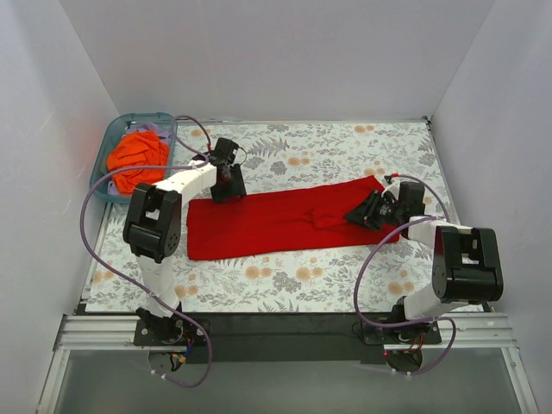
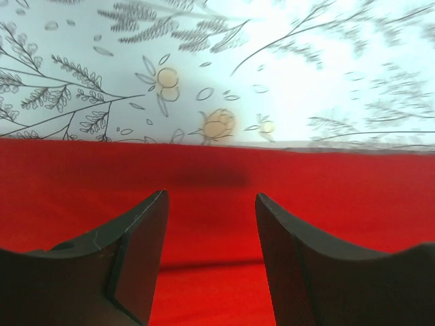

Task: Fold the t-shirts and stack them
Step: Fold the tshirt

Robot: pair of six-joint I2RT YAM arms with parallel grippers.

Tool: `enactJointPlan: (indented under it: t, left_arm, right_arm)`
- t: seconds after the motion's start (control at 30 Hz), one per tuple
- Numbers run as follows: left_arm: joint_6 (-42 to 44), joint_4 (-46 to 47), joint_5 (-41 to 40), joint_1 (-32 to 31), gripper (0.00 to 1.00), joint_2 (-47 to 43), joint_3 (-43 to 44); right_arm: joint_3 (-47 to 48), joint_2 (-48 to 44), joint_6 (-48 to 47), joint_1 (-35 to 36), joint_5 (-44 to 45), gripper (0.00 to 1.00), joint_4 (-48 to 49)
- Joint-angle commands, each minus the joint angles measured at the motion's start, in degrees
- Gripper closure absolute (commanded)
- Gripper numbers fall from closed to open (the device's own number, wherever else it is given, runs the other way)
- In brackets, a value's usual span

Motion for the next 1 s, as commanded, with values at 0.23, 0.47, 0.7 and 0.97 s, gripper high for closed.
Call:
enactJointPlan:
  t: [0.23, 0.47, 0.7, 0.97]
  left_arm:
    - [-1.0, -4.4, 5.4, -0.1, 0.48, -1.5, -8.2]
    - [-8.7, -6.8, 17.8, -2.4, 0.51, -11.1, -23.0]
    - [-20.0, -3.7, 32.7, -19.0, 0.52, -16.6, -29.0]
    - [-23.2, -1.9, 33.3, -21.2, 0.48, -18.7, -26.5]
  right_arm:
    - [4.9, 12.8, -3.4, -1.3, 5.3, 0.63, 0.3]
    - [23.7, 29.1, -3.8, -0.5, 3.9, 0.63, -0.1]
    - [48.8, 44.7, -2.3, 3.1, -0.8, 0.62, -3.0]
    - [61.3, 49.1, -2.9, 7.1, -2.1, 0.59, -7.1]
